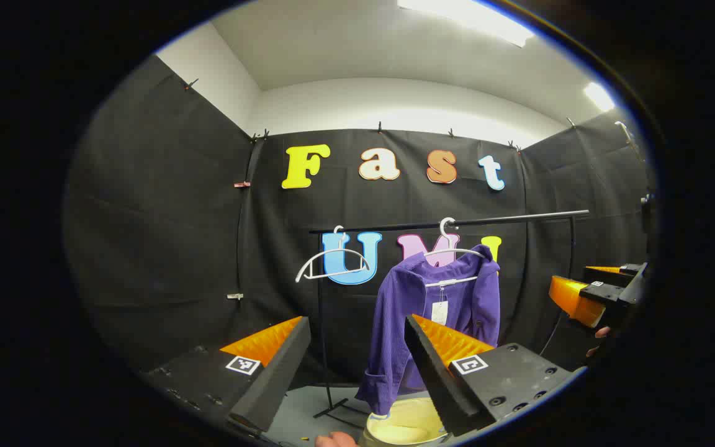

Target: Grasp the clothes on the hanger with both hands and then place them into the laundry hamper below.

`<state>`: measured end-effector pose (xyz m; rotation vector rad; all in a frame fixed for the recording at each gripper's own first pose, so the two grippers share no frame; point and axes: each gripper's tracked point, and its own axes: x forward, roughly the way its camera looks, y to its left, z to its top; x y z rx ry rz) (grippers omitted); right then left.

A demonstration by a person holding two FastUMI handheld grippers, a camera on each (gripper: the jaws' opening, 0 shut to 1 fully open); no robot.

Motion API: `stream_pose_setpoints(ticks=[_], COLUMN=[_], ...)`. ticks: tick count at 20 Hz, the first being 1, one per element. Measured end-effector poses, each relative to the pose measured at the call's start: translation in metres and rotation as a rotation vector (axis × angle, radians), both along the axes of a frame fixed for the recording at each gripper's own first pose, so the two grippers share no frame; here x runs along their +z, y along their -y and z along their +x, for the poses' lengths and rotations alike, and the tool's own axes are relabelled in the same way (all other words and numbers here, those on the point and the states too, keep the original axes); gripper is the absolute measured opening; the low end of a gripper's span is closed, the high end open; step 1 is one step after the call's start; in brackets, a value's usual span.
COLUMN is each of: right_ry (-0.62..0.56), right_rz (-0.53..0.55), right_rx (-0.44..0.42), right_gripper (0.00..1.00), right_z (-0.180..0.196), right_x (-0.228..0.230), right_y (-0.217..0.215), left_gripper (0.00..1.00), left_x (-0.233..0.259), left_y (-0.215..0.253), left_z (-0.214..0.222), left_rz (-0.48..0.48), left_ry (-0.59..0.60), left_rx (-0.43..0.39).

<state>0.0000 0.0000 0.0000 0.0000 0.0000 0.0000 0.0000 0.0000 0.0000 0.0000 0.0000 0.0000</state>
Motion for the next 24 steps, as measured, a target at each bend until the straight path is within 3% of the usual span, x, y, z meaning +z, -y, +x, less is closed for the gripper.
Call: stream_pose_setpoints(ticks=[6,11,15,17,19,20,23,24], right_ry=[0.025,-0.040,-0.075,-0.079,-0.076,-0.075,-0.088,-0.089], right_rz=[-0.029,0.076,0.016,-0.005,0.014,0.022,0.033,0.038], right_rx=[0.008,0.007,-0.005,-0.007,0.018,0.022,0.025,0.029], right_gripper=[0.98,0.98,0.95,1.00,0.94,0.98,0.94,0.98], right_z=[-0.002,-0.006,-0.008,-0.009,-0.010,-0.010,-0.007,-0.005], right_x=[-0.001,-0.017,-0.014,-0.009,-0.005,-0.004,-0.011,-0.011], right_y=[0.004,0.005,0.011,0.011,0.002,0.000,-0.002,-0.003], left_gripper=[0.94,0.96,0.96,0.96,0.96,0.96,0.96,0.96], left_x=[-0.001,-0.001,-0.004,-0.003,-0.002,-0.002,-0.004,-0.006], left_y=[0.001,0.004,0.004,0.004,0.005,0.006,0.012,0.015], left_z=[-0.003,-0.005,-0.005,-0.004,-0.002,0.000,0.007,0.011], left_rz=[0.020,0.033,0.049,0.044,0.042,0.040,0.028,0.025], left_ry=[-0.002,0.000,-0.007,-0.010,-0.008,-0.009,-0.016,-0.019], left_rx=[-0.013,-0.023,-0.032,-0.035,-0.037,-0.040,-0.052,-0.056])
